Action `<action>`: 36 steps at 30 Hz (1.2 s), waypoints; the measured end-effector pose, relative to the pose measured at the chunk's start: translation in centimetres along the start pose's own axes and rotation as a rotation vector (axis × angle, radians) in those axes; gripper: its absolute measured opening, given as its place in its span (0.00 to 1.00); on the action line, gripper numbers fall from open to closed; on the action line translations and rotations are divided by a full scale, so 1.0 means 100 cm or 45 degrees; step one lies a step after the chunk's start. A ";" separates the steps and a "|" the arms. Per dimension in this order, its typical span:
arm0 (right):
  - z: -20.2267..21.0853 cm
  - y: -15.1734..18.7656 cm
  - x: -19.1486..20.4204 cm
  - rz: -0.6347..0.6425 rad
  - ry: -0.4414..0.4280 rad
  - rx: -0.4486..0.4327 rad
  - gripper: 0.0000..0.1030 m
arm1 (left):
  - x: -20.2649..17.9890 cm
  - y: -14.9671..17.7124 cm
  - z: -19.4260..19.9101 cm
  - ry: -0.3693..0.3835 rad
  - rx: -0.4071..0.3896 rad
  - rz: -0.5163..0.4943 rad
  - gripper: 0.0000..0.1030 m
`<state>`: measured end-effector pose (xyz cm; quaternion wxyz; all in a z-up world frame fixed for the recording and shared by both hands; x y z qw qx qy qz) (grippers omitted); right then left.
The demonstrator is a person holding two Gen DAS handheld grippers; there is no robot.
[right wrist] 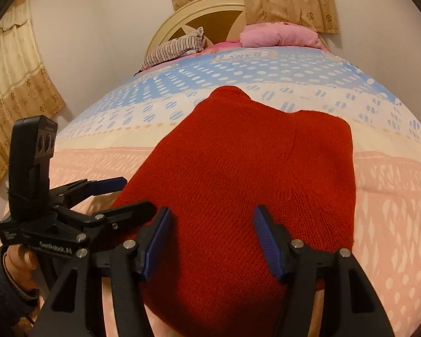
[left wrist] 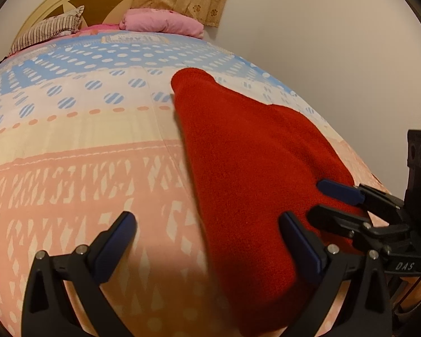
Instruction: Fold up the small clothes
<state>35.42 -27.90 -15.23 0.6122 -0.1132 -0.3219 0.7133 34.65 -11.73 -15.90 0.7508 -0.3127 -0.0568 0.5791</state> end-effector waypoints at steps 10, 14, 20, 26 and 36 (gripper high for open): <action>0.011 0.005 0.001 0.022 -0.006 -0.020 0.59 | 0.001 0.000 0.003 0.032 -0.010 0.013 1.00; 0.038 0.000 -0.021 -0.090 -0.069 -0.131 0.59 | -0.001 0.000 0.021 0.113 -0.131 0.005 1.00; 0.040 -0.019 -0.082 -0.341 -0.027 -0.147 0.59 | -0.012 -0.007 -0.006 0.059 0.025 -0.047 1.00; 0.000 -0.036 -0.120 -0.511 -0.131 -0.044 0.60 | -0.010 -0.007 -0.007 0.104 0.035 -0.019 1.00; -0.025 -0.046 -0.152 -0.614 -0.216 -0.027 0.60 | -0.013 -0.005 -0.008 0.074 0.038 -0.043 1.00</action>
Point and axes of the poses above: each gripper's, at about its wrist camera, not at the fingertips, and z roughly against the way its jaws point, x to its left, y to its underside, the point moved 4 cm from there along -z, roughly the way its jaws point, and after that the axes turned 9 degrees about x, right-handed, at the moved point
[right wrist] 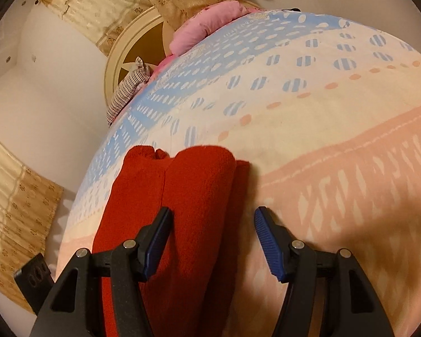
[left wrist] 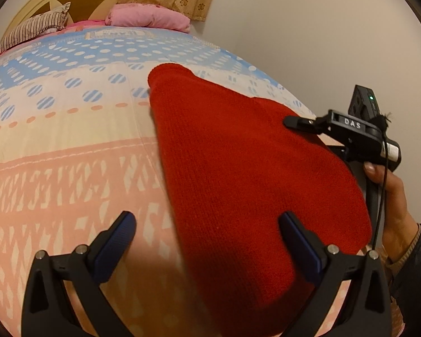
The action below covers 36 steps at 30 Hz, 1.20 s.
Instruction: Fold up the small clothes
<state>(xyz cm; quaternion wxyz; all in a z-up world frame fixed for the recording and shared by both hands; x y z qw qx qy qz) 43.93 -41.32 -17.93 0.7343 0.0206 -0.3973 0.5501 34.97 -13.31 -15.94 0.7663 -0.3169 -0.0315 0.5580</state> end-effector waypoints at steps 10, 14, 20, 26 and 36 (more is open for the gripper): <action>-0.012 -0.001 0.003 0.013 -0.110 0.048 0.38 | -0.001 0.001 0.000 0.023 0.002 -0.001 1.00; -0.011 0.003 0.000 -0.003 -0.161 0.052 0.34 | -0.003 0.001 0.001 0.033 0.004 -0.014 1.00; -0.010 0.007 0.003 0.007 -0.171 0.041 0.31 | -0.009 0.003 0.001 0.083 0.008 -0.059 0.89; -0.010 0.008 0.005 0.038 -0.136 0.025 0.31 | -0.013 0.004 0.003 0.128 0.012 -0.088 0.76; -0.010 0.009 0.010 0.079 -0.120 0.005 0.31 | -0.025 0.004 0.007 0.066 0.022 -0.116 0.63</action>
Point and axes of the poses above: each gripper's, at about its wrist camera, not at the fingertips, and z roughly against the way its jaws point, x to its left, y to its underside, the point moved 4 cm from there along -z, roughly the way its jaws point, and after that the axes turned 9 degrees about x, right-handed, at the moved point
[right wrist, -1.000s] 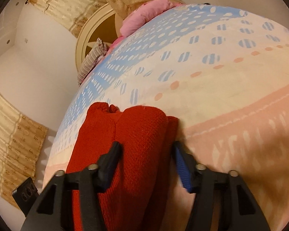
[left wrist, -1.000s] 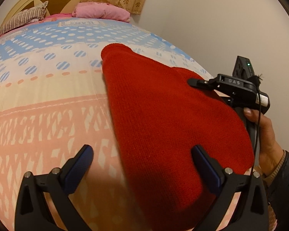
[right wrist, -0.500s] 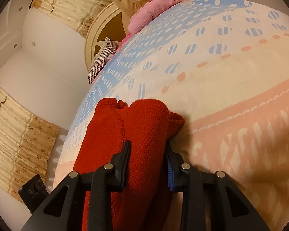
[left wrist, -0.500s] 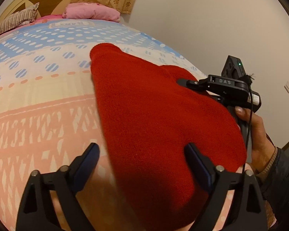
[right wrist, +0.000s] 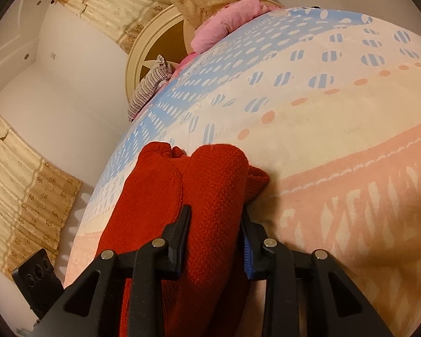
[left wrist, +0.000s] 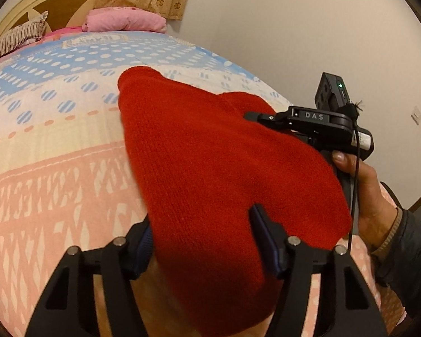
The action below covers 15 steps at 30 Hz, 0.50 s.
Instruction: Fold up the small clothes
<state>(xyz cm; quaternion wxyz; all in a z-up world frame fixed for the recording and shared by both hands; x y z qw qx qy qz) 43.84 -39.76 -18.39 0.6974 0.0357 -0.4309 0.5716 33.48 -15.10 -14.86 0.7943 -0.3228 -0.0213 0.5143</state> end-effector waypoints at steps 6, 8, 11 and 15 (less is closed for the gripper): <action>0.001 0.000 0.002 0.027 0.021 -0.017 0.31 | -0.001 0.000 0.001 -0.043 0.021 0.035 0.60; 0.002 0.000 0.003 0.031 0.027 -0.022 0.31 | -0.004 0.000 0.002 -0.067 0.016 0.024 0.56; 0.004 0.002 0.009 0.061 0.079 -0.037 0.29 | -0.009 0.001 0.006 -0.114 0.003 -0.002 0.48; 0.012 0.008 0.018 0.089 0.092 -0.055 0.27 | -0.014 0.002 0.012 -0.163 0.006 -0.047 0.41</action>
Point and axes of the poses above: each gripper's, at about its wrist camera, not at the fingertips, and z roughly against the way its jaws point, x to its left, y to its underside, the point moved 4 cm from there along -z, roughly the way its jaws point, and after that the axes turned 9 degrees about x, right-handed, at the moved point
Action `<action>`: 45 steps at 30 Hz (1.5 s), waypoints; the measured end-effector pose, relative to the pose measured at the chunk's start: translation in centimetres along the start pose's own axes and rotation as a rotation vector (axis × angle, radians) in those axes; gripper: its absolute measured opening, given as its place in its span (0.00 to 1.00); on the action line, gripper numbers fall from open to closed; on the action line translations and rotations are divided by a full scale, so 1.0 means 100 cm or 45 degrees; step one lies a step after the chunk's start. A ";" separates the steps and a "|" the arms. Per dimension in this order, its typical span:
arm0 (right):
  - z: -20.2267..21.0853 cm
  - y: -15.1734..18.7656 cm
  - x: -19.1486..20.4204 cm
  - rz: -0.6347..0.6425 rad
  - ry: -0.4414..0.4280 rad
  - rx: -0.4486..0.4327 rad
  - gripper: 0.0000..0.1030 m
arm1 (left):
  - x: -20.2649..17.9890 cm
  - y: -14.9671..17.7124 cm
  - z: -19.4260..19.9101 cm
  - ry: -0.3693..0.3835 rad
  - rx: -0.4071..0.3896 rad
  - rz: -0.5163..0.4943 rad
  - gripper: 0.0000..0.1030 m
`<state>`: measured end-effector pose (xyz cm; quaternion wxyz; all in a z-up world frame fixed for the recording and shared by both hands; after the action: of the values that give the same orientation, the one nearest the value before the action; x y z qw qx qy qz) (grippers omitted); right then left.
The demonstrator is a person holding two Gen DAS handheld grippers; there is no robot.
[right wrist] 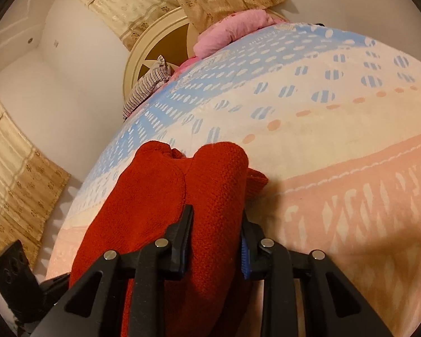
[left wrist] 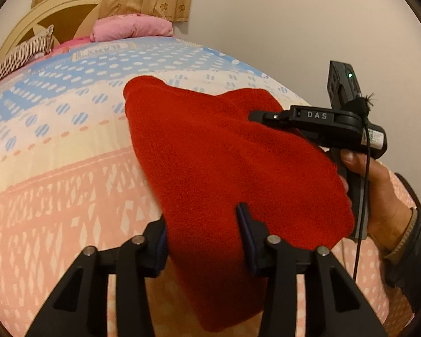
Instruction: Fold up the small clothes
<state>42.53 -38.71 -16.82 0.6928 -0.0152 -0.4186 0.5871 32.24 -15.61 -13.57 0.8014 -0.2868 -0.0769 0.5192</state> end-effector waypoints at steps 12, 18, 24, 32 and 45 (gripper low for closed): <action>0.029 0.025 0.041 0.048 -0.053 -0.031 0.26 | -0.007 0.025 0.037 -0.027 -0.045 -0.017 0.35; 0.033 0.040 0.066 0.064 -0.095 -0.031 0.25 | -0.008 0.041 0.058 -0.078 -0.073 -0.051 0.35; 0.032 0.057 0.095 0.102 -0.124 0.001 0.24 | -0.002 0.053 0.073 -0.101 -0.092 -0.044 0.34; 0.026 0.072 0.128 0.130 -0.189 0.023 0.24 | 0.013 0.071 0.097 -0.136 -0.131 -0.008 0.34; -0.008 0.091 0.195 0.206 -0.267 0.094 0.24 | 0.050 0.099 0.130 -0.188 -0.187 0.091 0.34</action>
<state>34.98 -19.42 -11.10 0.5956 0.0381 -0.4642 0.6544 21.19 -3.39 -9.12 0.7513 -0.3083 -0.1636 0.5601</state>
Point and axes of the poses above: each gripper's, at about its wrist camera, not at the fingertips, and z roughly against the way its jaws point, x to its left, y to its underside, the point moved 4 cm from there along -z, roughly the way its jaws point, and after that the axes turned 9 degrees about x, right-handed, at the moved point
